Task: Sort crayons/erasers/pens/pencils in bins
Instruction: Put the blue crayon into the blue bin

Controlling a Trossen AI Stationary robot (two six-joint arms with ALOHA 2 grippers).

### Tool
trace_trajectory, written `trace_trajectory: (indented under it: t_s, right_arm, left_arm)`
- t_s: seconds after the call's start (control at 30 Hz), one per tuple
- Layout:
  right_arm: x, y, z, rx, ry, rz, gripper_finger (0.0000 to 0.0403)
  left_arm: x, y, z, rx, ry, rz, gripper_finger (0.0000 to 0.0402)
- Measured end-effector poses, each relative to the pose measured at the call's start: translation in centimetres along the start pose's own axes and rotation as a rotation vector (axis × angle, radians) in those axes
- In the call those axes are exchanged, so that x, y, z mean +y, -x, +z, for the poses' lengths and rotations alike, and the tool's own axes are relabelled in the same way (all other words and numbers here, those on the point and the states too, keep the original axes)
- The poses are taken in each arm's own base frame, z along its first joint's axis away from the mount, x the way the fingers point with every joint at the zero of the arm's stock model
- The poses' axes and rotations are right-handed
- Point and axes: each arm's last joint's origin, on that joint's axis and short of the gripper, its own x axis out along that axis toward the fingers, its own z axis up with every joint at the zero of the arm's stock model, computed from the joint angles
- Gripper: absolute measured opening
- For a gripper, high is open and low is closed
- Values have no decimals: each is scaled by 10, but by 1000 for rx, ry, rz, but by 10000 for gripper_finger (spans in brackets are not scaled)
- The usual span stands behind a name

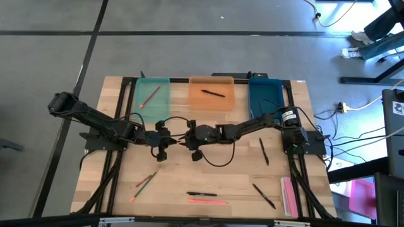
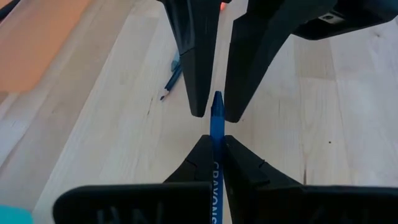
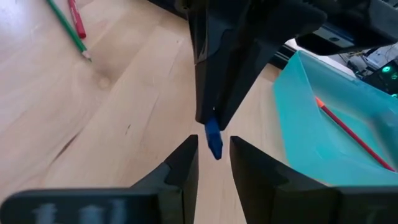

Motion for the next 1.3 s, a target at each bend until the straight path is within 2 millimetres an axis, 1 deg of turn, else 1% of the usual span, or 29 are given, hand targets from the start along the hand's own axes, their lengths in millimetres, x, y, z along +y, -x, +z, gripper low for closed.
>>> trace_trajectory:
  t_s: [0.1, 0.4, 1.03, 1.3]
  right_arm:
    - [0, 0, 0, 1, 0, 0, 94]
    - [0, 0, 0, 1, 0, 0, 70]
    - [0, 0, 0, 1, 0, 0, 68]
    - [0, 0, 0, 1, 0, 0, 46]
  left_arm:
    - [0, 0, 0, 0, 0, 0, 7]
    - [0, 0, 0, 0, 1, 0, 7]
    - [0, 0, 0, 0, 0, 0, 7]
    - [0, 0, 0, 0, 0, 0, 7]
